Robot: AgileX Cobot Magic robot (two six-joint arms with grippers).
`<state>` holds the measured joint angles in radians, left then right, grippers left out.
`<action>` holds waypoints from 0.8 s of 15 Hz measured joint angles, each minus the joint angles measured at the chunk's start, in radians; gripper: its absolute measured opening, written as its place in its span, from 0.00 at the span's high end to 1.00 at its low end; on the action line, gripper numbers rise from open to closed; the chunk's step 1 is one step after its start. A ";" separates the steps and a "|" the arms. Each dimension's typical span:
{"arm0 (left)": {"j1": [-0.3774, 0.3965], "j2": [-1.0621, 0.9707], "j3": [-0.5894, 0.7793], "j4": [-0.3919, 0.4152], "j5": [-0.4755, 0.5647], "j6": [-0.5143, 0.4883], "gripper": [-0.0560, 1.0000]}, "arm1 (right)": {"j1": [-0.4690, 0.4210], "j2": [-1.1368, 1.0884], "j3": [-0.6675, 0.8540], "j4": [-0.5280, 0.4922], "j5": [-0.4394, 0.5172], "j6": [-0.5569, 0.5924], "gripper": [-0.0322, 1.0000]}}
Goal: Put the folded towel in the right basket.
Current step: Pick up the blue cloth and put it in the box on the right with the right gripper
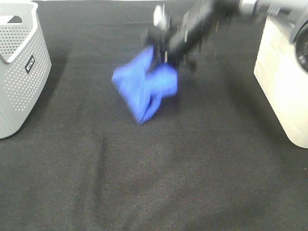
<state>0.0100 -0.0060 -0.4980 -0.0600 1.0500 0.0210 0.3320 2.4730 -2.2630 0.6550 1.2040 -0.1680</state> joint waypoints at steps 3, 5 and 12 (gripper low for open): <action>0.000 0.000 0.000 0.000 0.000 0.000 0.01 | -0.074 -0.103 -0.256 -0.026 0.004 0.074 0.80; 0.000 0.000 0.000 0.000 0.000 0.000 0.01 | -0.205 -0.218 -0.295 -0.051 0.006 0.101 0.80; 0.000 0.000 0.000 0.001 0.000 0.000 0.01 | -0.581 -0.577 0.179 -0.430 0.017 0.092 0.80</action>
<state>0.0100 -0.0060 -0.4980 -0.0590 1.0500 0.0210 -0.2490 1.8960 -2.0840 0.2250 1.2210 -0.0760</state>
